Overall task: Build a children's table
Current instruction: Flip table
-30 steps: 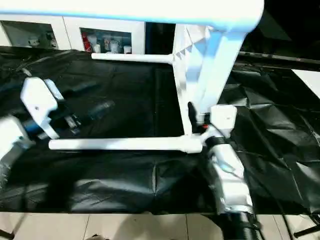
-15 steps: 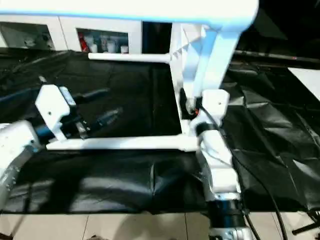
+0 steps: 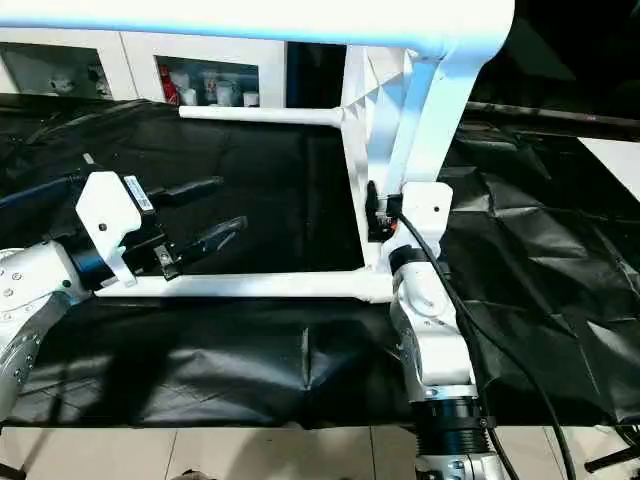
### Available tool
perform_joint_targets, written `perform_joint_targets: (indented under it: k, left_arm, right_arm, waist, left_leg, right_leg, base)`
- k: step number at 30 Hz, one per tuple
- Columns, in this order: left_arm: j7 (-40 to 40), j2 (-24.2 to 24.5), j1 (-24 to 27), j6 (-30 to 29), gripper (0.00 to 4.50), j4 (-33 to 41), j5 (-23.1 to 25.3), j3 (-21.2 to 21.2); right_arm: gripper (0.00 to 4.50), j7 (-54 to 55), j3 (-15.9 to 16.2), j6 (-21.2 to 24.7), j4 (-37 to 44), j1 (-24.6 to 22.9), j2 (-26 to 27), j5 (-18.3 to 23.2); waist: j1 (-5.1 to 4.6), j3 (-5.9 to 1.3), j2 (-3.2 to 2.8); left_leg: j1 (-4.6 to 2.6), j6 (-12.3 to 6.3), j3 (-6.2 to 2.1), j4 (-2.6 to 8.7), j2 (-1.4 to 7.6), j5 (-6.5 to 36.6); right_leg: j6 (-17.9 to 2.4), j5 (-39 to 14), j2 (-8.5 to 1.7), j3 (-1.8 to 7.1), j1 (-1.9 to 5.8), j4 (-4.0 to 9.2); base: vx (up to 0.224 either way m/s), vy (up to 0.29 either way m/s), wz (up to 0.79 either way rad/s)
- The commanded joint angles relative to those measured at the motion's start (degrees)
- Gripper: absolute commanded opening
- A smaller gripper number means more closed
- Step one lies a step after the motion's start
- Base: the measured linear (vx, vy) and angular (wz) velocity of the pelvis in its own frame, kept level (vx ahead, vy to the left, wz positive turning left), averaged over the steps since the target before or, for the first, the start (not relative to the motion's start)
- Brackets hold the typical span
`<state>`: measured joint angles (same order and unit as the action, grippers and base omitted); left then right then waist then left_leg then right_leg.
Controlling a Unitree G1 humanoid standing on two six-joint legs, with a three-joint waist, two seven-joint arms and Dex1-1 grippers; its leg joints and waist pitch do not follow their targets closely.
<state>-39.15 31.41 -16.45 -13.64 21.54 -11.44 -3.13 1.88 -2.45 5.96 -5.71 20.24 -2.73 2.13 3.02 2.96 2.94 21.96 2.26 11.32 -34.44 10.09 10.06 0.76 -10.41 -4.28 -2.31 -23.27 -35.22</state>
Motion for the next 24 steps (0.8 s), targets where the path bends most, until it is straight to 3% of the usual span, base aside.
perform_joint_targets:
  k: [1, 2, 3, 8, 10, 14, 15, 17, 18, 19, 24]
  left_arm:
    - [1.07, 0.99, -1.0, 1.59, 2.74, -0.1, 3.53, -1.27]
    - [1.03, 1.63, -1.26, 1.5, 2.74, -0.26, 4.45, -1.65]
    - [0.34, 2.34, -1.86, 3.18, 2.74, -0.25, 5.13, -1.74]
    - [3.12, 0.51, -7.1, 7.82, 2.74, 0.25, 5.23, 1.22]
    - [5.47, 0.49, -9.69, 11.63, 2.92, -0.54, 8.08, 2.2]
    - [10.41, 0.02, -11.89, 18.28, 3.12, -0.82, 12.65, 3.52]
    - [12.42, 0.08, -12.15, 18.37, 3.44, -1.27, 14.22, 4.02]
    - [14.7, 0.47, -12.46, 18.67, 3.51, -2.04, 16.5, 4.43]
    - [18.49, 2.69, -13.07, 17.89, 3.53, -5.02, 22.03, 4.93]
    - [20.06, 3.49, -13.56, 17.78, 3.61, -6.77, 24.28, 5.28]
    - [22.39, 4.93, -15.12, 16.75, 3.9, -11.94, 28.41, 5.81]
  right_arm:
    - [2.73, -0.55, -0.76, -0.24, -0.78, 0.26, -0.73, -0.25]
    - [2.73, -0.72, -0.65, -0.37, -0.77, 0.2, -0.85, -0.28]
    - [2.45, -0.7, -0.64, -0.31, -0.69, 0.15, -0.89, -0.28]
    - [2.17, -0.71, -0.66, -0.15, -0.59, 0.18, -1.13, -0.23]
    - [2.05, -0.84, -0.7, -0.1, -0.51, 0.22, -1.25, -0.2]
    - [1.99, -1.16, -0.76, -0.21, -0.77, 0.35, -1.45, -0.12]
    - [1.98, -1.21, -0.79, -0.23, -0.83, 0.36, -1.46, -0.1]
    - [1.98, -1.22, -0.81, -0.26, -0.88, 0.4, -1.44, -0.1]
    - [1.98, -1.35, -0.88, -0.33, -0.97, 0.5, -1.34, -0.05]
    - [1.98, -1.41, -0.9, -0.35, -0.96, 0.56, -1.29, -0.01]
    - [1.97, -1.5, -0.93, -0.6, -0.91, 0.74, -1.1, 0.35]
  waist:
    - [-0.12, -3.33, -0.35]
    - [-0.05, -3.36, -0.44]
    - [-0.07, -3.36, -0.34]
    - [0.05, -3.41, -0.18]
    - [-0.03, -3.43, 0.39]
    - [0.11, -3.47, 0.43]
    - [0.07, -3.47, 0.39]
    - [0.07, -3.43, 0.36]
    - [0.02, -3.38, 0.31]
    - [0.03, -3.43, 0.27]
    - [0.28, -3.46, -0.11]
  left_leg:
    - [-1.43, 4.2, -1.43, 4.8, 2.54, 16.58]
    - [-1.46, 4.15, -1.43, 4.76, 2.51, 16.16]
    - [-1.5, 4.02, -1.39, 4.71, 2.5, 16.09]
    - [-1.61, 4.35, -1.37, 4.67, 2.54, 15.55]
    - [-1.39, 4.04, -1.33, 4.57, 2.54, 14.79]
    - [-1.27, 3.52, -1.31, 4.42, 2.6, 13.0]
    - [-1.3, 3.6, -1.28, 4.4, 2.66, 13.26]
    - [-1.32, 3.85, -1.3, 4.41, 2.59, 13.86]
    - [-1.32, 3.96, -1.36, 4.45, 2.61, 14.55]
    - [-1.39, 4.02, -1.46, 4.4, 2.53, 15.31]
    - [-1.67, 4.69, -1.56, 4.52, 2.53, 15.76]
  right_leg:
    - [-5.17, -14.33, -2.72, 2.43, 1.62, 3.89]
    - [-5.13, -14.19, -2.8, 2.45, 1.63, 3.74]
    - [-5.14, -14.21, -2.76, 2.44, 1.53, 3.78]
    - [-6.4, -12.16, -2.79, 2.37, 1.57, 3.53]
    - [-6.25, -11.51, -2.84, 2.38, 1.83, 3.48]
    - [-5.96, -10.73, -2.98, 2.39, 1.91, 3.37]
    - [-5.87, -11.03, -2.95, 2.4, 1.86, 3.36]
    - [-5.68, -12.07, -2.91, 2.37, 1.76, 3.45]
    - [-5.4, -12.96, -2.83, 2.36, 1.67, 3.54]
    - [-4.74, -14.25, -2.83, 2.35, 1.63, 3.6]
    - [-5.59, -13.19, -2.8, 2.31, 1.24, 3.52]
  base:
    - [0.0, 0.0, 0.0]
    - [0.0, 0.0, 0.0]
    - [0.0, 0.0, 0.0]
    - [0.0, 0.0, 0.0]
    - [0.0, 0.0, 0.0]
    - [0.0, 0.0, 0.0]
    - [0.0, 0.0, 0.0]
    - [0.0, 0.0, 0.0]
    - [0.0, 0.0, 0.0]
    - [0.0, 0.0, 0.0]
    - [0.0, 0.0, 0.0]
